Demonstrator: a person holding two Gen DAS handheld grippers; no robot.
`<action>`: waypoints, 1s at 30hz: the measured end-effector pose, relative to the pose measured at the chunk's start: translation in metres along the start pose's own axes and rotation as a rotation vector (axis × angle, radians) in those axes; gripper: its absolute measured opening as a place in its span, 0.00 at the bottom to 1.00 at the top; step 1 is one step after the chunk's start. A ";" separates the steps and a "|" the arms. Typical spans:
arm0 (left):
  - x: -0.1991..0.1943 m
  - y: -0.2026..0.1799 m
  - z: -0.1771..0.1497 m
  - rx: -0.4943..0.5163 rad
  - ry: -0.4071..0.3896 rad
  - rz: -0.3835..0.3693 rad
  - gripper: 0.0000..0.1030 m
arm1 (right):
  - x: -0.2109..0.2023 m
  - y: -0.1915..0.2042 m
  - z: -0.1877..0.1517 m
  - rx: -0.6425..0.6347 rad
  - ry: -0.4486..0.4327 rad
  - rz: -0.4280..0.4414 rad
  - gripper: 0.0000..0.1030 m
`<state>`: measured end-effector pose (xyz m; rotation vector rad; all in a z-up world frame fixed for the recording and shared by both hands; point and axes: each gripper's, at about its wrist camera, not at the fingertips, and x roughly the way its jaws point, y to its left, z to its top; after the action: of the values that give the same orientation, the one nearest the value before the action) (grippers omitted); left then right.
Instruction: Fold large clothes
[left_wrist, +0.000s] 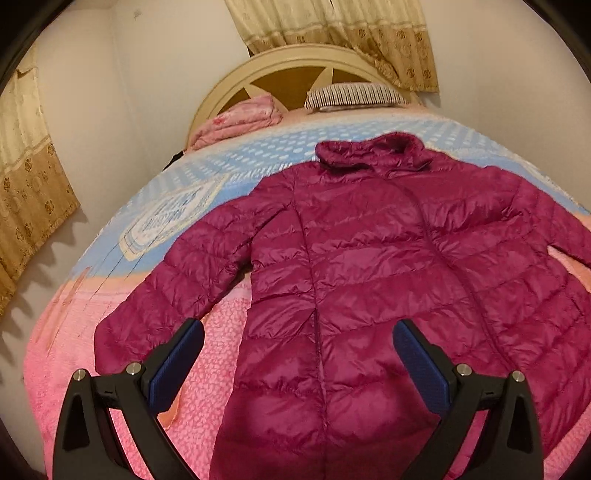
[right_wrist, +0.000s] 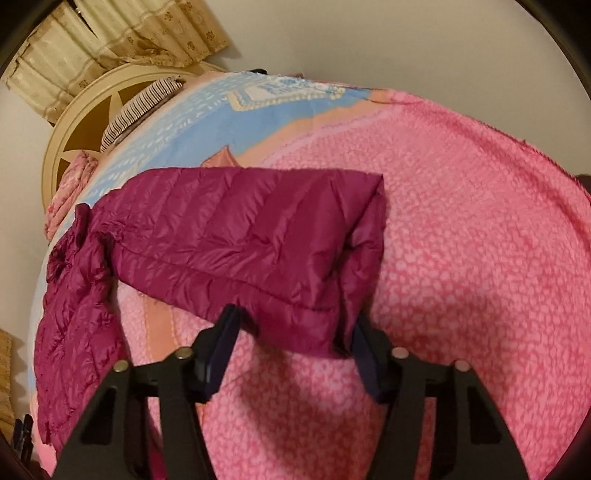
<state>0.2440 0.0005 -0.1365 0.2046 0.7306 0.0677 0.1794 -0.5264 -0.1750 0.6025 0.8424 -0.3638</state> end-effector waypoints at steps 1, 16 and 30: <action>0.004 0.001 0.001 0.000 0.006 0.005 0.99 | 0.001 0.001 0.001 -0.015 -0.002 0.000 0.48; 0.017 0.056 0.017 -0.073 0.033 0.050 0.99 | -0.025 0.059 0.032 -0.198 -0.085 0.065 0.19; 0.032 0.088 0.028 -0.126 0.026 0.095 0.99 | -0.049 0.202 0.026 -0.511 -0.191 0.163 0.17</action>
<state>0.2876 0.0868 -0.1192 0.1183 0.7393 0.2063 0.2702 -0.3829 -0.0523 0.1546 0.6615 -0.0475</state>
